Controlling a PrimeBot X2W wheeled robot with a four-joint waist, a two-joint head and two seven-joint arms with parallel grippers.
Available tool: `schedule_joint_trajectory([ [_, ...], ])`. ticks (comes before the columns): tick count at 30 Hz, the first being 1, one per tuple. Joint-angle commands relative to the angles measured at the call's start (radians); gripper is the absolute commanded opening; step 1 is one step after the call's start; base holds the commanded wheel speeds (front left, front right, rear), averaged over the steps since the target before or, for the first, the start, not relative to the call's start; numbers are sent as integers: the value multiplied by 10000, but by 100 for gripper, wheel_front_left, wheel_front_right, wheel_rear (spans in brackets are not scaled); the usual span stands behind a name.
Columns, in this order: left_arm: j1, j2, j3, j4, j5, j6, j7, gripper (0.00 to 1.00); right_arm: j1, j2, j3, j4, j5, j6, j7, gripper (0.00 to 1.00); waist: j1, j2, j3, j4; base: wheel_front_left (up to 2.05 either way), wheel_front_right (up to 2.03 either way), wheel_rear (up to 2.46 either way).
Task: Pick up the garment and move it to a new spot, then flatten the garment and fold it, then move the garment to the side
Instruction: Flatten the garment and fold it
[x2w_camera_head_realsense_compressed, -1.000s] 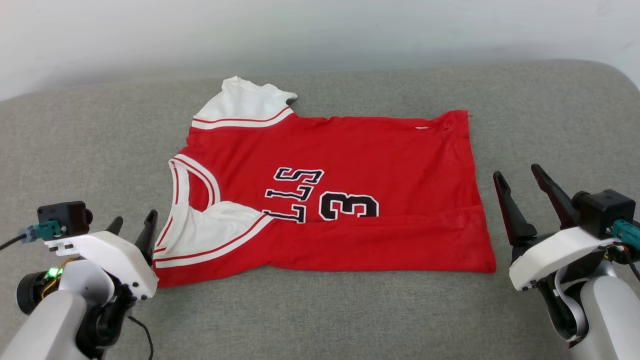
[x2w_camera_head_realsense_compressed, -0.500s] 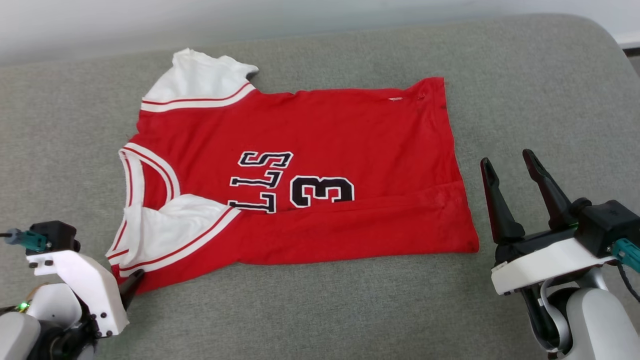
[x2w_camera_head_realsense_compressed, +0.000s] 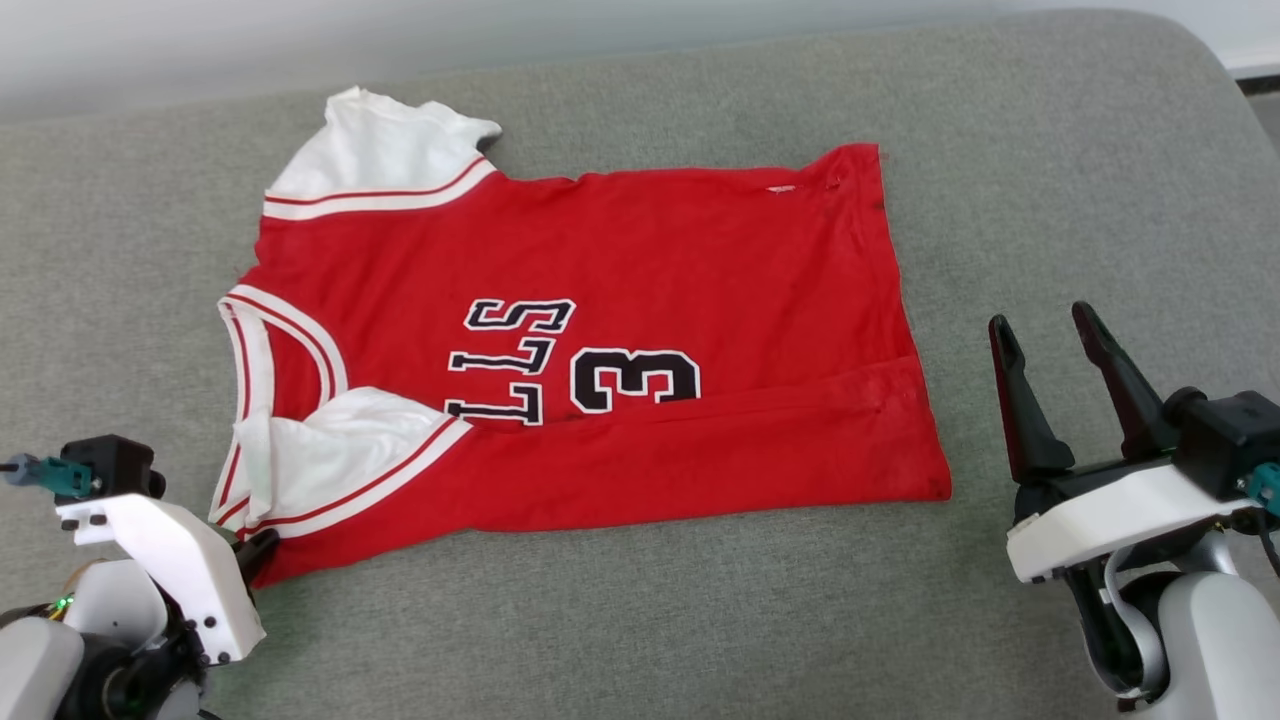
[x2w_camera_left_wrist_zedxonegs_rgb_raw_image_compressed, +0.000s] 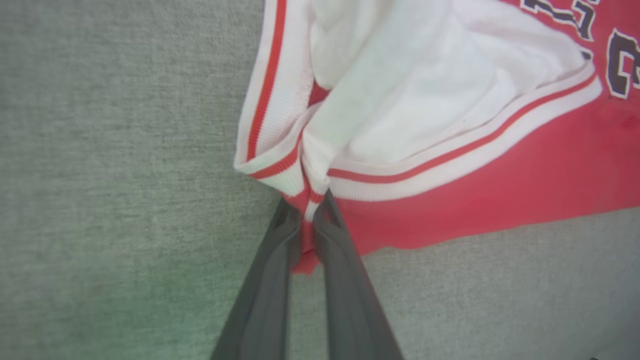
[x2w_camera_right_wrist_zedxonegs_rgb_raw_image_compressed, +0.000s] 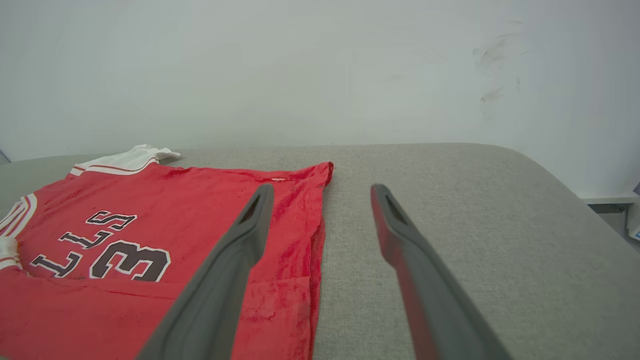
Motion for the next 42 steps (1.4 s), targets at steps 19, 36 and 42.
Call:
schedule_joint_trajectory([
  [19,-642,-347,-300,-1972,1276,209,-1366,0,-660,-881,-173,1690,1669,-4,7386,100,1,-1,179,1296,0,0,0],
  [36,-313,-1050,-332,-1507,1395,349,-2345,0,-1058,-879,245,1944,2093,9,8371,0,1,-1,-159,1424,0,0,0],
  [42,144,-1413,-272,-1434,1288,513,-2875,0,-768,-1033,324,1487,2116,-2,8100,0,1,-1,-906,1439,0,0,0],
])
